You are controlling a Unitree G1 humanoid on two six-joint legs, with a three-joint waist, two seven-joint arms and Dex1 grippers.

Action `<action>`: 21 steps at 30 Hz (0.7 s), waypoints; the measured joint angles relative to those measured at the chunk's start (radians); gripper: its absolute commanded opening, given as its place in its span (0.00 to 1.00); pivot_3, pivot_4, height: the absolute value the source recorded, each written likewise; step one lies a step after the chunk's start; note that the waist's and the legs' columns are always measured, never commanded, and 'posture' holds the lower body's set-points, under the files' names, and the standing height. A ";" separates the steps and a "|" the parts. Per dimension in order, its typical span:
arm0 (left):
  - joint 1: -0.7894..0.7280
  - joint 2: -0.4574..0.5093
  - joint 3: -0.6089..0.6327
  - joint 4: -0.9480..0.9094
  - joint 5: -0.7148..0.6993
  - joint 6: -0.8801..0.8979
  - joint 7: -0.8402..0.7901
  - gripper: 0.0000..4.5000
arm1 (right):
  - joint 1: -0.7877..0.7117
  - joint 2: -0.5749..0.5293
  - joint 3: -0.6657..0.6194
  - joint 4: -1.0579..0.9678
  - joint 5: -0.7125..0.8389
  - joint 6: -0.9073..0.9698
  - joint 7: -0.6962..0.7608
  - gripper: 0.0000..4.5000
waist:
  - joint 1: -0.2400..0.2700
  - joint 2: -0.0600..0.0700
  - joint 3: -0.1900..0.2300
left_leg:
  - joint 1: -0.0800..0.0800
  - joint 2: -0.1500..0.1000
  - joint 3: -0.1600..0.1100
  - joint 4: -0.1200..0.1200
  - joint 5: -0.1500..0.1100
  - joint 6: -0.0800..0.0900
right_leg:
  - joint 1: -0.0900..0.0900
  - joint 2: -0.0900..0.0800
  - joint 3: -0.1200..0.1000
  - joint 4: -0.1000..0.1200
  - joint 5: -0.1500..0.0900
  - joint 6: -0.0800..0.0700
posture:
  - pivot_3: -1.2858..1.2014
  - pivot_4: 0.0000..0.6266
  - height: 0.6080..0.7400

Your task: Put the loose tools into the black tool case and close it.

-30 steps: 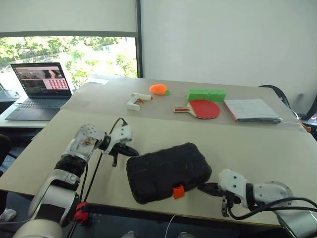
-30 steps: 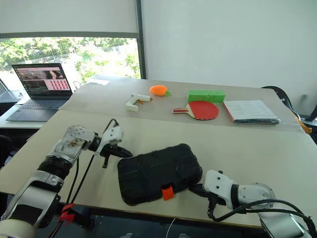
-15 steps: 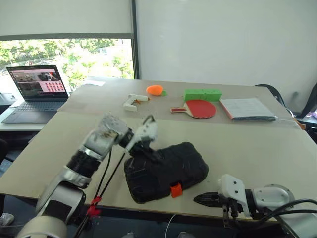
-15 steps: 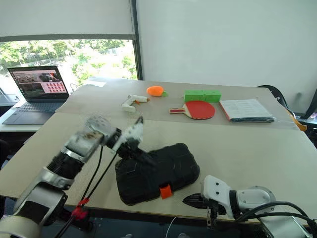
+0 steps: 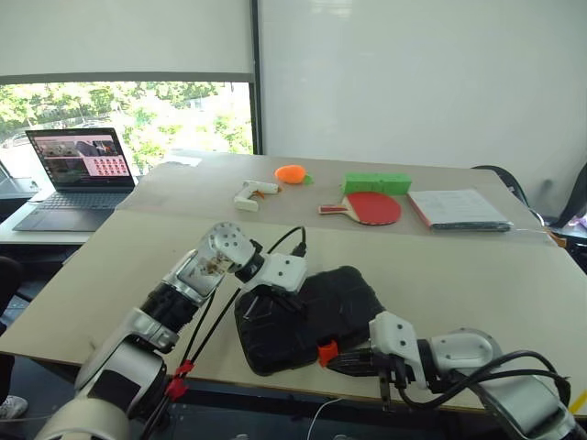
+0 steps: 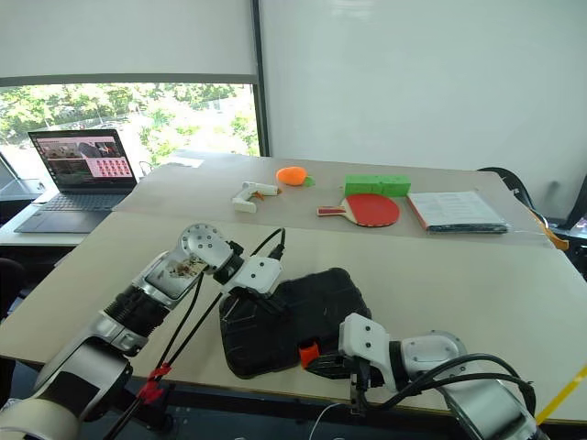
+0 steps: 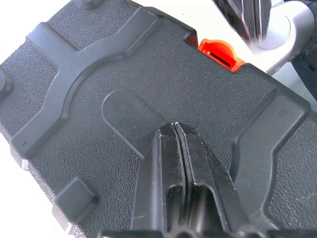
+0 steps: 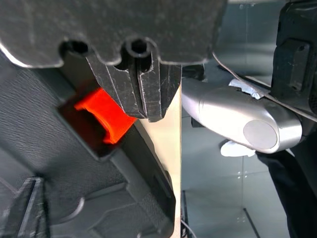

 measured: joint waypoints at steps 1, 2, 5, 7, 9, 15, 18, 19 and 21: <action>0.001 -0.002 0.001 0.001 0.000 0.001 0.002 0.02 | -0.005 0.004 0.010 0.015 -0.019 -0.011 0.000 0.00 | 0.002 0.000 0.000 | 0.000 0.000 0.000 0.000 0.000 0.000 | 0.000 0.000 0.000 0.000 0.000 0.000 | 0.52 0.24 0.97; 0.001 -0.002 0.003 0.005 0.000 0.003 0.002 0.02 | -0.009 0.007 0.014 0.023 -0.032 -0.022 0.000 0.00 | 0.001 -0.001 -0.001 | 0.000 0.000 0.000 0.000 0.000 0.000 | 0.000 0.000 0.000 0.000 0.000 0.000 | 0.52 0.24 0.97; 0.003 -0.001 0.007 0.012 0.003 0.006 0.004 0.02 | -0.018 0.017 0.033 0.044 -0.064 -0.051 0.000 0.00 | -0.003 -0.003 -0.004 | 0.001 0.001 0.000 0.000 0.000 0.000 | 0.000 0.000 0.000 0.000 0.000 0.000 | 0.52 0.24 0.97; 0.005 -0.001 0.008 0.014 0.006 0.007 0.006 0.02 | -0.019 0.025 0.039 0.055 -0.083 -0.068 0.000 0.00 | -0.003 -0.003 -0.006 | 0.002 0.001 0.000 0.000 0.000 0.000 | 0.002 0.000 0.000 0.000 0.000 0.000 | 0.52 0.24 0.97; 0.006 -0.001 0.010 0.014 0.006 0.009 0.008 0.02 | -0.019 0.035 0.041 0.065 -0.096 -0.083 0.000 0.00 | -0.005 -0.003 -0.006 | 0.004 0.001 0.000 -0.001 0.000 0.000 | 0.003 0.000 0.000 0.000 -0.001 0.000 | 0.52 0.24 0.97; 0.013 0.006 0.021 0.009 0.008 0.031 0.016 0.02 | -0.019 0.076 0.040 0.078 -0.122 -0.092 -0.020 0.00 | -0.009 -0.003 -0.007 | 0.005 0.001 0.000 -0.001 0.000 0.000 | 0.003 0.001 0.000 0.000 -0.001 -0.001 | 0.52 0.24 0.97; 0.014 0.007 0.024 0.005 0.014 0.038 0.023 0.02 | -0.017 0.086 0.040 0.081 -0.131 -0.093 -0.029 0.00 | -0.008 -0.003 -0.007 | 0.005 0.001 0.000 -0.001 0.000 0.000 | 0.003 0.001 0.000 0.000 -0.001 -0.001 | 0.52 0.24 0.97; 0.014 0.006 0.024 0.004 0.015 0.039 0.024 0.02 | -0.016 0.086 0.040 0.081 -0.133 -0.095 -0.030 0.00 | -0.008 -0.003 -0.007 | 0.005 0.001 0.000 -0.001 0.000 0.000 | 0.003 0.001 0.000 0.000 -0.001 -0.001 | 0.52 0.24 0.97; 0.015 0.004 0.024 0.001 0.016 0.044 0.026 0.02 | -0.004 0.086 0.041 0.080 -0.146 -0.107 -0.034 0.00 | -0.007 -0.003 -0.007 | 0.005 0.001 0.000 -0.001 0.000 0.000 | 0.003 0.001 0.000 0.000 -0.001 -0.001 | 0.52 0.24 0.97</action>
